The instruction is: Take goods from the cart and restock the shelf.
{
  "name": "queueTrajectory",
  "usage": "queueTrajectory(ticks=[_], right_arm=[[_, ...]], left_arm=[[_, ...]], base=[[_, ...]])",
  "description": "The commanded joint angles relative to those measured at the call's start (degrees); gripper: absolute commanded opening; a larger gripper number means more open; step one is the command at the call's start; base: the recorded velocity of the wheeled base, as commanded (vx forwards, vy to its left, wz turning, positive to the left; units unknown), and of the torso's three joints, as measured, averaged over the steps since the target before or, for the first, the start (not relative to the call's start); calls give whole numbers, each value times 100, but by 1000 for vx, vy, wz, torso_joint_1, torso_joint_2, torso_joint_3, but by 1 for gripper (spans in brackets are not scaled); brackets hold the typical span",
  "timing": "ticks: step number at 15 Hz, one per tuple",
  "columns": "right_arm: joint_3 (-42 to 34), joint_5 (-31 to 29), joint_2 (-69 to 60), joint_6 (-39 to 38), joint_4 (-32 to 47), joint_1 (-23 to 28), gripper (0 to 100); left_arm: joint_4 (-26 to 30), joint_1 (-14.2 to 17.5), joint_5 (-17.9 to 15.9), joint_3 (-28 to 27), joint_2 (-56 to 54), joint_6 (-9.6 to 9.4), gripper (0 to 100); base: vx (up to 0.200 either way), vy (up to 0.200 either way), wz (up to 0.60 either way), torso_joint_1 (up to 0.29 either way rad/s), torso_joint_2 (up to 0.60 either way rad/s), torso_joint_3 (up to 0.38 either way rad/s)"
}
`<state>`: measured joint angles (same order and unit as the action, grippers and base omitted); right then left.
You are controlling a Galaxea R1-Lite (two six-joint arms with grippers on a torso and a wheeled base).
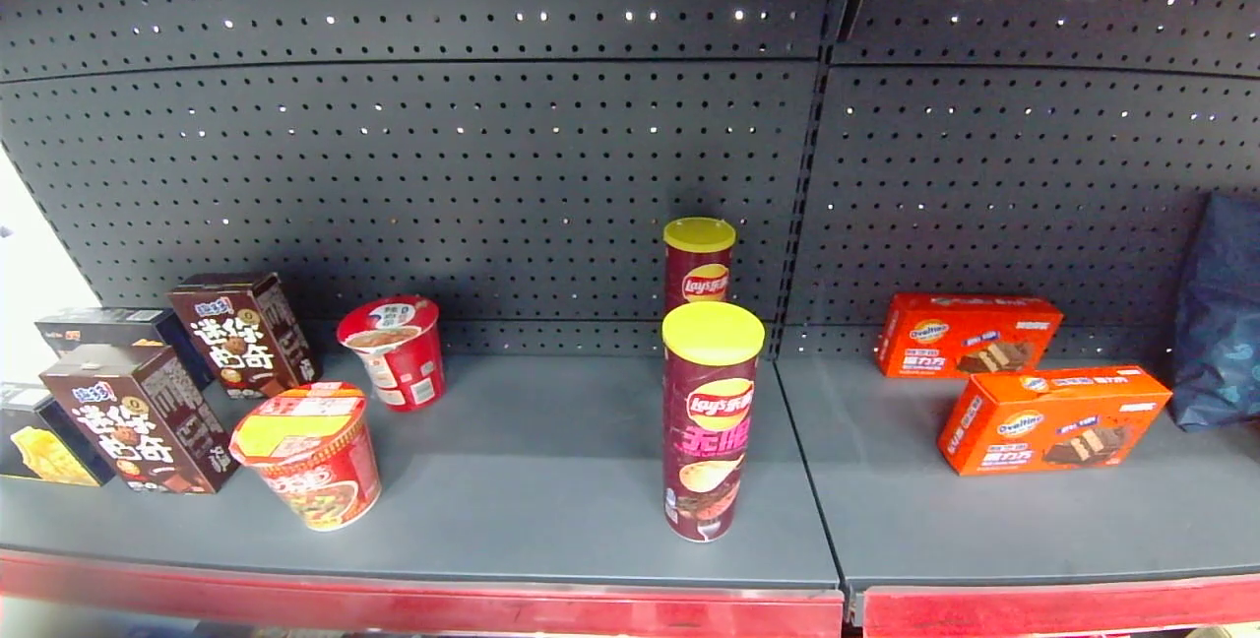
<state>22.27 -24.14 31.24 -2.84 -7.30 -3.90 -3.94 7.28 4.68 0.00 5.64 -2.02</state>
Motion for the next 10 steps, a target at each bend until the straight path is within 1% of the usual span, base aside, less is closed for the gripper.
queueTrajectory(ticks=[1, 3, 4, 5, 6, 8, 9, 10], right_arm=[[-1058, 76, -1894, 214, 89, 311, 100], [-1471, 120, -2711, 539, 194, 249, 100], [-1550, 340, -2878, 530, 203, 311, 100], [-1559, 849, -2940, 557, 229, 337, 100], [-1638, 1201, -3072, 627, 256, 390, 100], [-1867, 1324, -3081, 627, 185, 399, 100], [-1990, 1341, -3081, 636, 185, 399, 100], [-2201, 1385, -3081, 644, 177, 390, 100]], left_arm=[[-2, 2, -11, 0, 24, 0, 100], [-2, 2, -64, 0, 24, 9, 100], [-2, 2, -152, 0, 24, 18, 100], [-2, 2, -284, 0, 24, 79, 100], [7, 2, -415, 0, 24, 97, 100], [7, 2, -530, 0, 24, 114, 100], [7, 2, -670, 0, 24, 114, 100], [-2, 2, -890, 0, 24, 106, 100]], base=[[0, 0, 0, 0, 0, 0], [0, 0, 0, 0, 0, 0], [0, 0, 0, 0, 0, 0], [0, 0, 0, 0, 0, 0], [0, 0, 0, 0, 0, 0], [0, 0, 0, 0, 0, 0], [0, 0, 0, 0, 0, 0], [0, 0, 0, 0, 0, 0]])
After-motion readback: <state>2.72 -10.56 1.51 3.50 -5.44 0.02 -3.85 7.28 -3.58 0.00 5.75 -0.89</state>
